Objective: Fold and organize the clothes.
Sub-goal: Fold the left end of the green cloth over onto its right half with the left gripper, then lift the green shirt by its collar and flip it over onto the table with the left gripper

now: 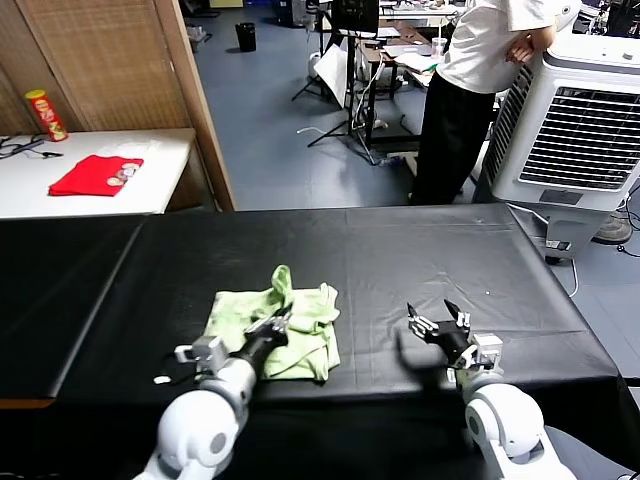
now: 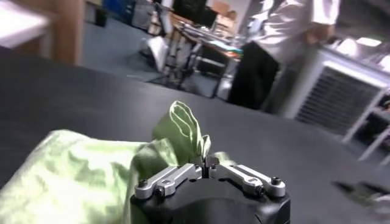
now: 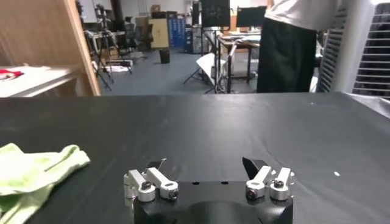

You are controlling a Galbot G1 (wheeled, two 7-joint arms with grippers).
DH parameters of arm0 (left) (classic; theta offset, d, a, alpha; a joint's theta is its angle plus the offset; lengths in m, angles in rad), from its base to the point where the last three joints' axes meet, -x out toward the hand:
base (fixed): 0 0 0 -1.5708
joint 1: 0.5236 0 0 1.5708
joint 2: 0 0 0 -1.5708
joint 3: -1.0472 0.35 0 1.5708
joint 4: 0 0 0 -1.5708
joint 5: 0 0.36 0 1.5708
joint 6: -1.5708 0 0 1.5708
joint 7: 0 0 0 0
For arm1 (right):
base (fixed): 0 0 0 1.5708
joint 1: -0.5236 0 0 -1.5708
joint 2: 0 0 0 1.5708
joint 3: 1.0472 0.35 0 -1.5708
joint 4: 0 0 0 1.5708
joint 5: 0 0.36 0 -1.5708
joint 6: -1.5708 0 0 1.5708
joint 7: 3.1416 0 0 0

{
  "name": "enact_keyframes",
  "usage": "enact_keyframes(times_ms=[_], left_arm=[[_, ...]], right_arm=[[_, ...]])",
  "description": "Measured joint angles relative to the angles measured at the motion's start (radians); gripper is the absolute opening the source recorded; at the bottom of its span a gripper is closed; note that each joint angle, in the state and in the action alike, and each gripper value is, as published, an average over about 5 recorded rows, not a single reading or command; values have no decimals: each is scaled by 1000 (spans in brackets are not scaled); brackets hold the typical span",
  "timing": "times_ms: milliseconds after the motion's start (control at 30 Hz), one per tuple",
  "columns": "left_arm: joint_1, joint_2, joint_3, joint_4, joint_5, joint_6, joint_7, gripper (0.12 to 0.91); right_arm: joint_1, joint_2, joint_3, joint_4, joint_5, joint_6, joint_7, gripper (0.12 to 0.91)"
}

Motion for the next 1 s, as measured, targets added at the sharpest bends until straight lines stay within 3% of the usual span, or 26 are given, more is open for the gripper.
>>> enact_keyframes(times_ms=[467,567,700,833,900,1000], left_arm=[[23,-56,47,24,146,-21,12,171],[28,-70,63,20,175,-41,28,294],[40,-95,86,3,202,-63,47,528],[48,-102,86,-24,261,-96,86,724],[47,-92,71,-30,304,-118,101,777],[50,-55,27,-26,347,-143,108,795]], right_arm=[[26,-8,-37,-28,1,4,-23,798],[30,-18,-47,-25,1,4,-43,798],[38,-36,-68,-18,4,12,-81,798],[53,-51,-101,-16,11,23,-124,798],[66,-53,-125,-18,20,24,-136,798],[99,-53,-174,-29,28,20,-149,798]])
